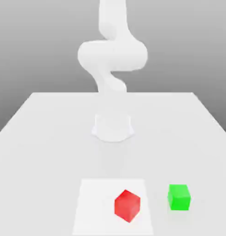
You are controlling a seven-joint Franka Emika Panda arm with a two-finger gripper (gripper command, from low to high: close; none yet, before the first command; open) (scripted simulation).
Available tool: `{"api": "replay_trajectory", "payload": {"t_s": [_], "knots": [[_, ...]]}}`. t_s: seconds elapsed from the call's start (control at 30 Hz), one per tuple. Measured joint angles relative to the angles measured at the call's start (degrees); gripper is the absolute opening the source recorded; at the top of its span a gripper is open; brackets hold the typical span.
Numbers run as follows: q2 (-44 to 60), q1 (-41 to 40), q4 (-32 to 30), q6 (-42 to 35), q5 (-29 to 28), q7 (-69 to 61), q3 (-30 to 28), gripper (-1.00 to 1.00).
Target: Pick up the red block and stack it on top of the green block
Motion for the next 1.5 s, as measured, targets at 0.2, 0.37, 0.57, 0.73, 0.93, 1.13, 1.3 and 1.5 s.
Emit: {"api": "replay_trajectory", "payload": {"t_s": [0.2, 0.37, 0.57, 0.73, 0.93, 1.13, 1.3, 1.5], "knots": [[12.8, -4.2, -4.4, 6.0, -1.9, 11.5, 5.2, 0.00], [23.3, -6.4, -8.0, 10.8, -3.9, 21.3, 8.1, 0.00], [35.8, -7.4, -12.3, 16.7, -5.5, 32.3, 10.0, 0.00], [45.8, -6.4, -15.9, 21.7, -3.9, 39.2, 10.3, 0.00], [58.0, -3.0, -14.8, 31.3, -9.0, 44.5, 5.9, -1.00], [59.1, -2.6, -14.7, 32.3, -9.5, 45.0, 5.3, -1.00], [51.6, -4.4, -15.8, 26.2, -5.1, 41.7, 8.1, -1.00], [43.2, 5.1, -16.8, 18.9, -0.6, 49.6, 14.6, -1.00]]}}
